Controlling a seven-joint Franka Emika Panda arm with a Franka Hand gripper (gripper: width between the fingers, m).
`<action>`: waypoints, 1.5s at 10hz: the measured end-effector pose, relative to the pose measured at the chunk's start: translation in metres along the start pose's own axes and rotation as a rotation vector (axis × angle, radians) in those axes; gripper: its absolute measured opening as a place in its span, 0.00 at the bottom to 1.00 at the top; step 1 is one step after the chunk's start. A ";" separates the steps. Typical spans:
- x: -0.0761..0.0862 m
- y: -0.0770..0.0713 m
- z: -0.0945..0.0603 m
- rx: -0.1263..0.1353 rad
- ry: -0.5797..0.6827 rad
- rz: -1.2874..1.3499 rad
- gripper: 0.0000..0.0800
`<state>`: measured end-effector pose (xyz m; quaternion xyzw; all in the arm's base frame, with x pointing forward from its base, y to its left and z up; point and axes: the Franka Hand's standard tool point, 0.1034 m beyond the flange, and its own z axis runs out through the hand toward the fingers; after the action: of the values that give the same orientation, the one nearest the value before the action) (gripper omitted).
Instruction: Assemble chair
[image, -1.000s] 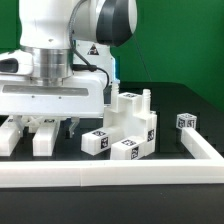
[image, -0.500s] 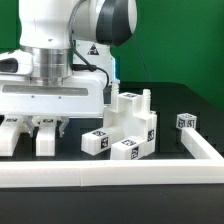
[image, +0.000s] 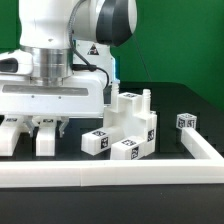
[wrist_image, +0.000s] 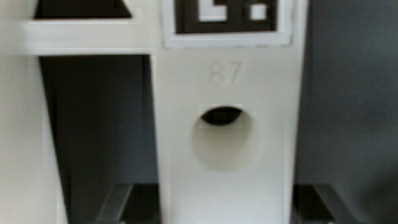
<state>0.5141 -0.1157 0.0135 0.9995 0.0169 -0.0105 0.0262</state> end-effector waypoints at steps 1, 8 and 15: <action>0.000 0.000 0.000 0.000 0.000 0.000 0.36; 0.009 -0.007 -0.074 0.085 -0.023 0.070 0.36; 0.012 -0.013 -0.087 0.102 -0.063 0.486 0.36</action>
Offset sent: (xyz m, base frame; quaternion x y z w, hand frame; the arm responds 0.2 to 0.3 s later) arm -0.0058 0.0014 0.0734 -0.0035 -0.0523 0.0419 0.9977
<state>0.5278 -0.0979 0.0999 0.9734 -0.2254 -0.0358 -0.0218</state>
